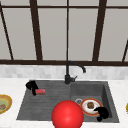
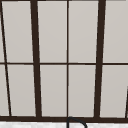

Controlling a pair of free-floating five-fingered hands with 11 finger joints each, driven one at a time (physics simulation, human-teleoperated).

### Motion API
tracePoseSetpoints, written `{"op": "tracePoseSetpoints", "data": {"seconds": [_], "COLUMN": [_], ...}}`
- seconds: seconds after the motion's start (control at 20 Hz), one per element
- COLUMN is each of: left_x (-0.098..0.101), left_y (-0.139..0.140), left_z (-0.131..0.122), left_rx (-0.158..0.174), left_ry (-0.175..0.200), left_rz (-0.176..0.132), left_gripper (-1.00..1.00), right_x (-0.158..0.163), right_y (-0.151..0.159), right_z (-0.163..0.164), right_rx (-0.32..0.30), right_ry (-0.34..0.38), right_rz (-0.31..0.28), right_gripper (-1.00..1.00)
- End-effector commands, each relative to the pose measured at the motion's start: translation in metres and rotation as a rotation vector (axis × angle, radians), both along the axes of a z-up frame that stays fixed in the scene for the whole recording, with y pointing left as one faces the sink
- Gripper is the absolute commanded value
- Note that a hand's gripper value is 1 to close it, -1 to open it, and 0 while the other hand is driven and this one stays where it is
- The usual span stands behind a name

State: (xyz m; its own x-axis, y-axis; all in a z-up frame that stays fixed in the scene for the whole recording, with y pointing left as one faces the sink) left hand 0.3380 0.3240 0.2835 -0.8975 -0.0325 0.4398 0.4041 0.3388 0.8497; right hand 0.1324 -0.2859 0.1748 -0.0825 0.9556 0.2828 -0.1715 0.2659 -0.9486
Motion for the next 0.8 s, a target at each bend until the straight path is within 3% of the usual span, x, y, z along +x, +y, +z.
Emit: {"op": "tracePoseSetpoints", "data": {"seconds": [0.0, 0.75], "left_x": [0.004, 0.005], "left_y": [-0.029, -0.140], "left_z": [0.000, -0.004], "left_rx": [0.031, 0.059], "left_ry": [0.000, -0.006], "left_rz": [0.000, -0.005], "left_gripper": [1.00, 1.00], "right_x": [0.000, 0.000], "right_y": [0.000, 0.000], "right_z": [0.000, 0.000], "right_rx": [0.000, 0.000], "right_ry": [0.000, 0.000], "right_rz": [0.000, 0.000], "right_gripper": [0.00, 0.00]}}
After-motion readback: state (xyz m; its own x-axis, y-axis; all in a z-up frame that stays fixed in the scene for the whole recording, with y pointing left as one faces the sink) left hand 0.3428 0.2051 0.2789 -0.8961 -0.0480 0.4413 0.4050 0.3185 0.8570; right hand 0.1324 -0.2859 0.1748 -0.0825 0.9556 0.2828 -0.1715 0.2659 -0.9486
